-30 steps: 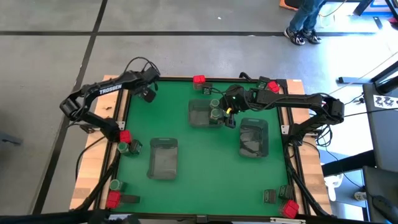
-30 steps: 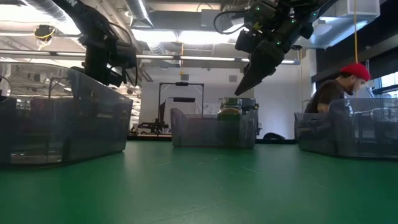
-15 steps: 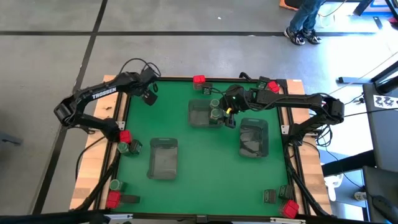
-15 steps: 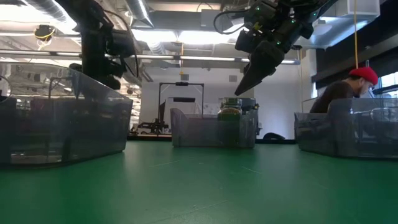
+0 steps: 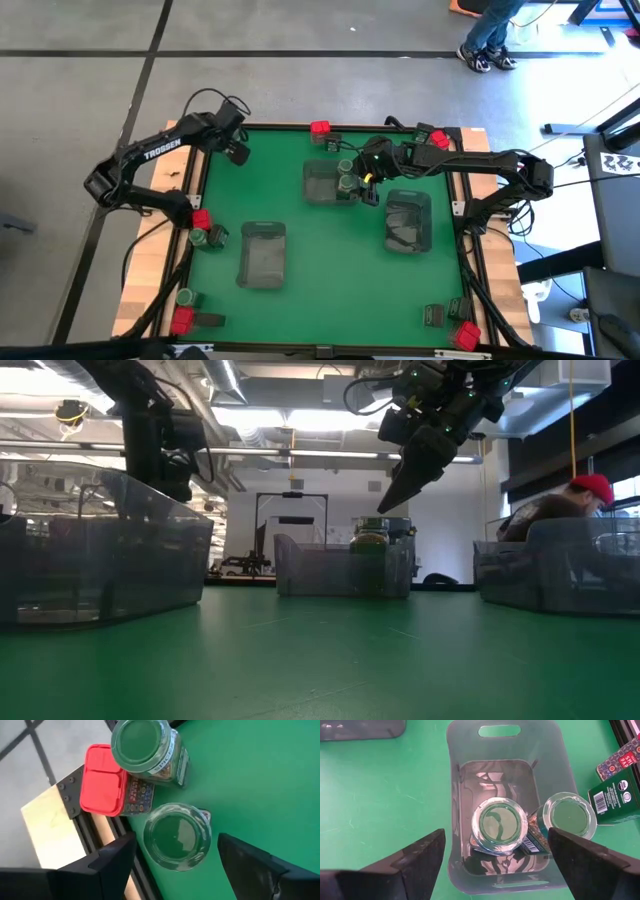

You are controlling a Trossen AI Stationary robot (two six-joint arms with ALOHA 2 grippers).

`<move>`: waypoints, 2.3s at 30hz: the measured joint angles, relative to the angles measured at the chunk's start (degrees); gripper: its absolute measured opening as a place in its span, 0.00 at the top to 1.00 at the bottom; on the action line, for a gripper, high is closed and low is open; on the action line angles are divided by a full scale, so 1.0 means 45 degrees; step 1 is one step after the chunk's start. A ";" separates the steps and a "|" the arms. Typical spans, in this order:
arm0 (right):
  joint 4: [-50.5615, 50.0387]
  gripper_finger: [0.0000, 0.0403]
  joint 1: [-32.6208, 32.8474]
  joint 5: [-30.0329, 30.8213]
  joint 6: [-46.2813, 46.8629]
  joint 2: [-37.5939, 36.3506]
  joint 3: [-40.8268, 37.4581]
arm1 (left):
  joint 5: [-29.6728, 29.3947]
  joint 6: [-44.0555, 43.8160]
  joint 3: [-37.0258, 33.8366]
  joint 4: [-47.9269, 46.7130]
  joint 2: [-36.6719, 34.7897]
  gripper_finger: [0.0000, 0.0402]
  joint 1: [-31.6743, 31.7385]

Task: Sort spices by type
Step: Put the green seasoning bottle into the top black bin

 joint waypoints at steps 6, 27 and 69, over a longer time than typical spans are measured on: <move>0.0000 0.13 0.0000 0.0000 0.0000 0.0000 0.0000 | 0.0669 0.0006 -0.0001 -0.0040 0.0064 0.31 -0.0018; 0.0000 0.13 0.0000 0.0000 -0.0010 0.0000 0.0000 | 0.1521 0.1094 0.0004 0.0432 0.1273 0.52 -0.0059; -0.0049 0.13 0.0000 0.0019 0.0010 0.0000 0.0005 | 0.3060 0.2429 0.3628 0.4904 0.2417 0.49 -0.7675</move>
